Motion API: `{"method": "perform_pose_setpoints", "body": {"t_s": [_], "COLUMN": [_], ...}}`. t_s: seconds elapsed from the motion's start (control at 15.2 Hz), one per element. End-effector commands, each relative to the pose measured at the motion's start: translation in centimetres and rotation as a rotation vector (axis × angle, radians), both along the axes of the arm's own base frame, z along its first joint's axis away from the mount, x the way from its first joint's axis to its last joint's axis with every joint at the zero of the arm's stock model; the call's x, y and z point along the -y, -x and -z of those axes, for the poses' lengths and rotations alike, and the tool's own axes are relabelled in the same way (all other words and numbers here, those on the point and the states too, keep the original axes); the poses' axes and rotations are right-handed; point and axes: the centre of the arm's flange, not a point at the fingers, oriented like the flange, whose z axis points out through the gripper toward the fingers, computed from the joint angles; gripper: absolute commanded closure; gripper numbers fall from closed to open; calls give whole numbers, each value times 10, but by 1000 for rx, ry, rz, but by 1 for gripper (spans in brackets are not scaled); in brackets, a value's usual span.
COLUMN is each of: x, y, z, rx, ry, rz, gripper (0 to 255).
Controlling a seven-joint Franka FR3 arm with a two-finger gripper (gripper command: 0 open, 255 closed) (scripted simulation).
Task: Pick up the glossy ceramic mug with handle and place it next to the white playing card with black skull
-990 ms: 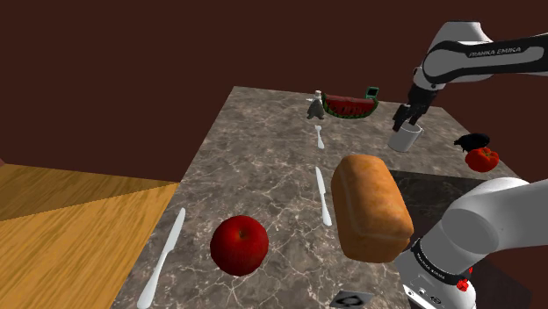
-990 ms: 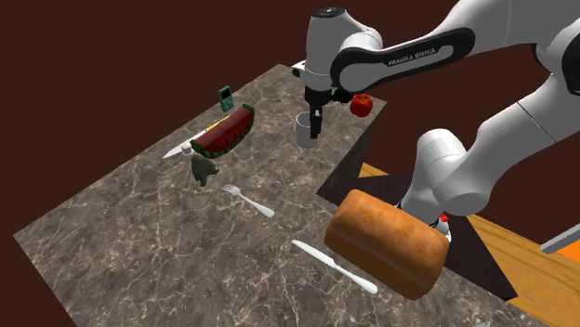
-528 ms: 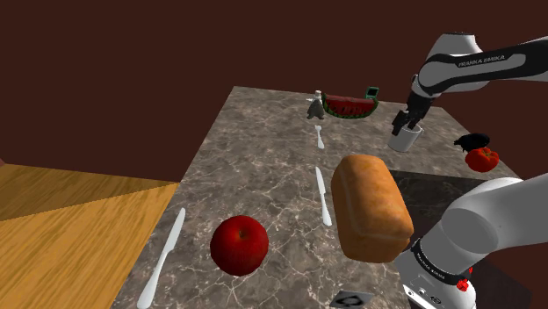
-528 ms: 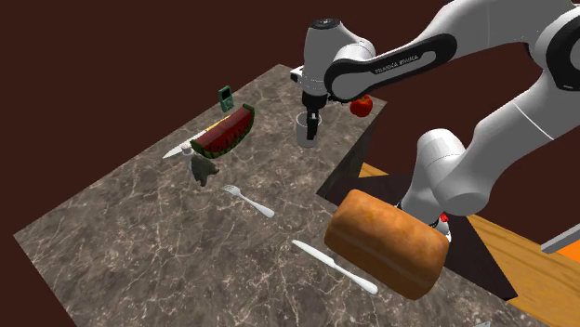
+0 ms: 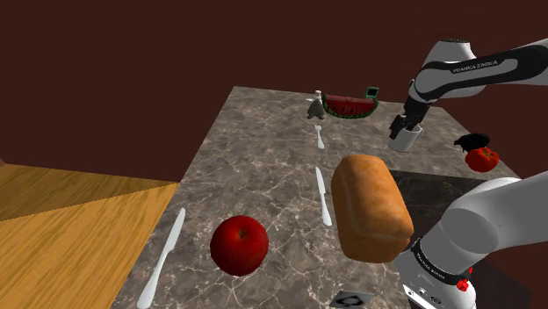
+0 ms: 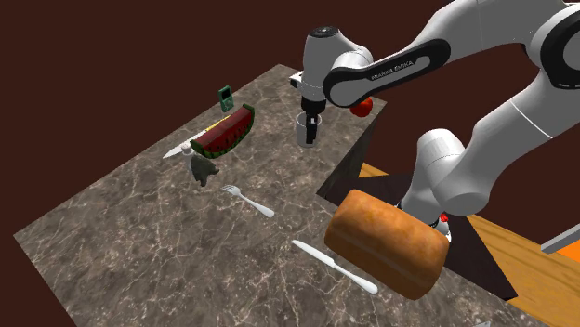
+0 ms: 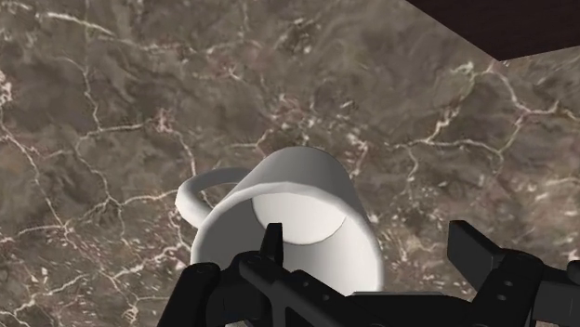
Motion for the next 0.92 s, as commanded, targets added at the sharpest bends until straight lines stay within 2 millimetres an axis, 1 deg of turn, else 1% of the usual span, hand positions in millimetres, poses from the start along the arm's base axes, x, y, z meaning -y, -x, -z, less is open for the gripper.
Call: {"method": "perform_pose_setpoints", "body": {"t_s": [0.0,0.07,0.13,0.73,0.86], "x": [0,0,0,0,0], "y": [0,0,0,0,0], "z": [0,0,0,0,-10], "rx": [0,0,0,0,0], "ry": [0,0,0,0,0], "rz": [0,0,0,0,0], "gripper": [0,0,255,255,255]}}
